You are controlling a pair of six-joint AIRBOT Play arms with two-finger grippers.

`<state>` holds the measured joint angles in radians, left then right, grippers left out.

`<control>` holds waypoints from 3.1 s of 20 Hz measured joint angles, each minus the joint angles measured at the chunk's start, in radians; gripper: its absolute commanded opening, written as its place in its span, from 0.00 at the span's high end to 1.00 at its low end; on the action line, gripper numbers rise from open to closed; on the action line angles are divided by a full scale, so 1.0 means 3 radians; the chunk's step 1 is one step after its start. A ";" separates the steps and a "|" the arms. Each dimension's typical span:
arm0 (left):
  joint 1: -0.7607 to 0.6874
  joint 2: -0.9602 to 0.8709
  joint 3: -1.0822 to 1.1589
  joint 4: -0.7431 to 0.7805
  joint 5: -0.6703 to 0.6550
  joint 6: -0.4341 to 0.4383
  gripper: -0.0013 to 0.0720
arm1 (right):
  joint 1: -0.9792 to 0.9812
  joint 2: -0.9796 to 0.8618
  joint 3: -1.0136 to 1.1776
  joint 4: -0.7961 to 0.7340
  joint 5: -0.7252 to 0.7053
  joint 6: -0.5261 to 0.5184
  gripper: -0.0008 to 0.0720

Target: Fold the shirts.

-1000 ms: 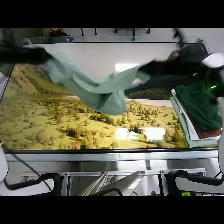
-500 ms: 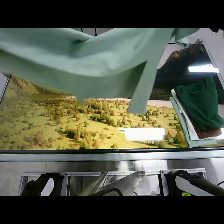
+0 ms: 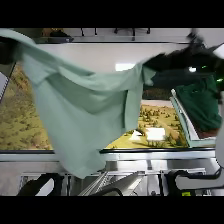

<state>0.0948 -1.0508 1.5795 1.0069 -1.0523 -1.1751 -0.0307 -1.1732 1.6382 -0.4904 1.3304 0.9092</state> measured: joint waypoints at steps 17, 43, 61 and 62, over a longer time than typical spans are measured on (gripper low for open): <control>0.0556 -0.1837 0.0108 0.0038 -0.1656 -0.0800 0.07 | -0.0689 -0.1049 -0.0239 -0.0526 0.0258 0.0122 0.30; 0.0183 -0.0739 -0.3460 -0.0683 -0.0189 -0.0029 0.96 | -0.0369 -0.0829 -0.1888 -0.0528 0.0220 -0.0058 0.31; 0.1661 0.0732 0.0613 -0.1783 -0.0856 -0.0399 0.96 | -0.0458 0.0729 0.0715 0.1128 -0.0217 -0.0290 0.95; 0.1815 0.0739 0.0998 -0.1821 -0.0841 -0.0415 0.96 | -0.0497 0.0871 0.0858 0.1146 -0.0320 -0.0347 0.95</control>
<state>0.6392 -0.8291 1.8790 0.4606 -1.3045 -1.2995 -0.1799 -0.9119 1.8957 -0.1467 1.2343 0.8051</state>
